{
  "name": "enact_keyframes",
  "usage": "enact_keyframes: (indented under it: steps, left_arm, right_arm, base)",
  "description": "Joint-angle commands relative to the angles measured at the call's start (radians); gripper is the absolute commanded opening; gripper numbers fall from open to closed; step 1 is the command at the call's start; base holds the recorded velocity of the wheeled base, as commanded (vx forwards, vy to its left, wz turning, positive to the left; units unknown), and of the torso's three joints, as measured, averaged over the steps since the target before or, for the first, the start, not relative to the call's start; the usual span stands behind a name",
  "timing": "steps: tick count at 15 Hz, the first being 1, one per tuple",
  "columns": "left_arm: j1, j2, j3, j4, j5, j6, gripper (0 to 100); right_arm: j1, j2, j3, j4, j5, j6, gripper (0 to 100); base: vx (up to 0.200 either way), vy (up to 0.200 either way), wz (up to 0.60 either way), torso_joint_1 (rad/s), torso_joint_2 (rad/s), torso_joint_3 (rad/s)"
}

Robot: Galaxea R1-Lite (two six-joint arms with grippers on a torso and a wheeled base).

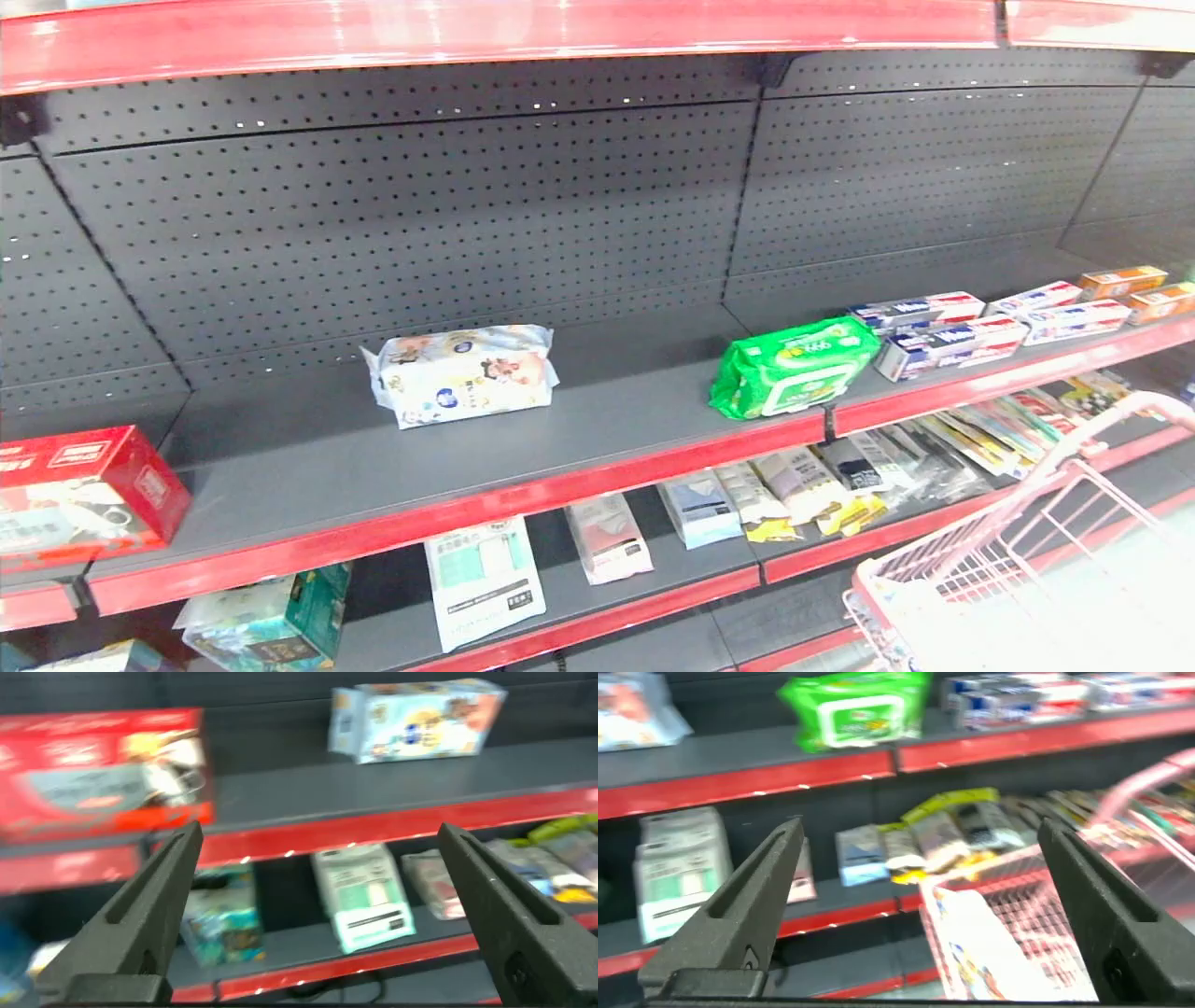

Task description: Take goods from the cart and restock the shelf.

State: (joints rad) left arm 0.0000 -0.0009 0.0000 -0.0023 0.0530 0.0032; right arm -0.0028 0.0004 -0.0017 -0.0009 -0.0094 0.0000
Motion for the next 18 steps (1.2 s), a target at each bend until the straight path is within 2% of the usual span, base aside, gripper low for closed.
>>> enact_keyframes:
  steps: [1,8,16,18]
  left_arm:
    - [0.000,0.001,0.000,-0.001,0.001,0.000,100]
    - [0.000,0.001,0.000,-0.001,0.001,0.000,100]
    - [0.000,0.001,0.000,-0.001,0.001,0.000,100]
    - [0.000,0.001,0.000,-0.001,0.001,0.000,100]
  right_arm:
    - [0.000,0.000,0.000,-0.001,0.000,0.000,100]
    - [0.000,0.000,0.000,-0.001,-0.001,-0.002,100]
    - [0.000,0.000,0.000,-0.001,-0.001,-0.002,100]
    - [0.000,0.000,0.000,-0.001,-0.001,-0.003,100]
  base:
    - [0.000,0.000,-0.60,0.002,-0.01,0.002]
    - [0.000,0.000,-0.60,0.004,0.00,0.005]
    - [0.000,0.000,0.00,0.000,0.00,0.000]
    - [0.000,0.000,-0.60,0.002,0.00,0.000]
